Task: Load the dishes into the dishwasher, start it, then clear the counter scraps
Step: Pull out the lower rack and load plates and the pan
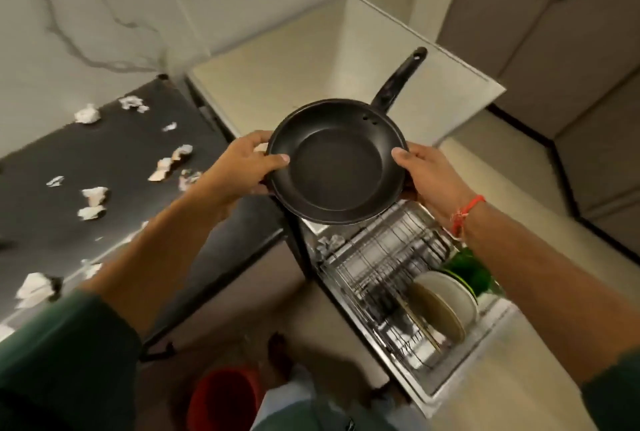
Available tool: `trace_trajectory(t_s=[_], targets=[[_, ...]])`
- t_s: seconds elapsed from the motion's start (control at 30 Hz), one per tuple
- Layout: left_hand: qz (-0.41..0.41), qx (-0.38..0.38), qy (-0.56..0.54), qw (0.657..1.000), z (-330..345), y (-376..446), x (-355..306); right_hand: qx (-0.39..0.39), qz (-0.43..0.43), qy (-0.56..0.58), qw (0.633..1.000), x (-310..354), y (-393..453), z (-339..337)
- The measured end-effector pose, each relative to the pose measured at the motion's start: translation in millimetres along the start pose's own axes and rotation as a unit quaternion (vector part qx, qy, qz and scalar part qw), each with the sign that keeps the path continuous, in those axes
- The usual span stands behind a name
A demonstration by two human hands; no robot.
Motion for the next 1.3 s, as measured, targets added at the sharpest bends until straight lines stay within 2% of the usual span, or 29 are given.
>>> trace_trajectory(t_s=[0.23, 0.43, 0.63, 0.77, 0.93, 1.07, 1.2, 1.3], targets=[[0.005, 0.077, 0.017, 0.997, 169.5, -1.2, 19.8, -0.051, 0.039, -0.004, 0.998, -69.3, -62.7, -150.9], [-0.053, 0.1, 0.027, 0.993, 272.3, 10.0, 54.8, -0.115, 0.107, 0.008, 0.988, -134.0, -92.6, -222.8], [-0.153, 0.1, -0.004, 0.983, 316.4, 24.3, 108.1, -0.118, 0.177, 0.044, 0.976, -202.6, -92.2, -235.0], [-0.204, 0.068, -0.002, 0.977, 318.4, 47.8, 161.6, -0.117, 0.217, 0.056, 0.967, -251.0, -71.0, -223.2], [-0.24, 0.04, 0.012, 0.97, 313.1, 89.8, 211.7, -0.118, 0.244, 0.004, 0.963, -299.8, -29.4, -200.1], [-0.186, 0.006, 0.067, 0.98, 304.4, 131.6, 236.4, -0.136, 0.228, -0.054, 0.963, -325.0, 17.2, -183.6], [-0.052, 0.012, 0.118, 0.992, 307.9, 166.9, 244.9, -0.121, 0.209, 0.044, 0.969, -345.0, 82.6, -147.4], [0.003, 0.035, 0.172, 0.985, 321.3, 183.8, 261.0, -0.118, 0.237, 0.121, 0.957, -363.5, 134.2, -116.4]])
Point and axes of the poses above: each hand's wrist, its own y-axis towards the middle knuckle, its own z-axis out of the palm, x = y × z, the point moved 3 cm from there along y, towards the middle knuckle, and after that the axes turned 6 degrees about x, right-handed, at the moved point
